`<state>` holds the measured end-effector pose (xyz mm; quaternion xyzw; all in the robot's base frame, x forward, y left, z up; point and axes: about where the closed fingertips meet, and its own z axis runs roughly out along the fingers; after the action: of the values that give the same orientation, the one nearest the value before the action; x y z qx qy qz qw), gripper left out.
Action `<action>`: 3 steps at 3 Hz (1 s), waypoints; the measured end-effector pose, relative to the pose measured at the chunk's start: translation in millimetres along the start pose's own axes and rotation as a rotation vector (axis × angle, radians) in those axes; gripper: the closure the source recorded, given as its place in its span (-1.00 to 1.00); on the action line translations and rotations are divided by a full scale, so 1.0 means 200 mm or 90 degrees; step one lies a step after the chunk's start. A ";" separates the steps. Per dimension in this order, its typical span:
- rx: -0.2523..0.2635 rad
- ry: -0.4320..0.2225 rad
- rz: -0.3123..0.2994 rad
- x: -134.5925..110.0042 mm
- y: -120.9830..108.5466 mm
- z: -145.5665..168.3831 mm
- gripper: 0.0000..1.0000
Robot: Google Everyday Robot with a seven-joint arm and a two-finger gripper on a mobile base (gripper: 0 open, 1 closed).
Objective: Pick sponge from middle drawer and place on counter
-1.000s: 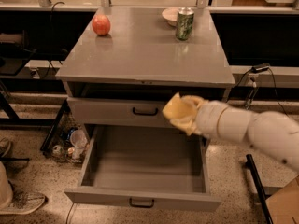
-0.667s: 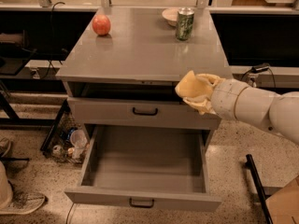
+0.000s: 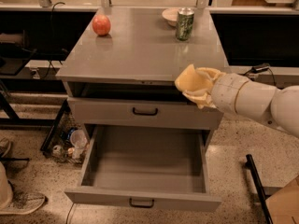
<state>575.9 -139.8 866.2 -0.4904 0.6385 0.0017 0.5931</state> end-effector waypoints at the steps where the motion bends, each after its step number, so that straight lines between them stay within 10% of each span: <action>1: 0.004 -0.027 -0.018 -0.06 -0.16 0.05 1.00; 3: 0.040 -0.052 -0.003 -0.16 -0.64 0.24 1.00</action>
Offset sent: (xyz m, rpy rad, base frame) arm 0.1252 -0.0271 0.1086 0.0612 -0.1176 0.0106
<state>686.4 -158.5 949.5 -0.4723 0.6123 0.0003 0.6341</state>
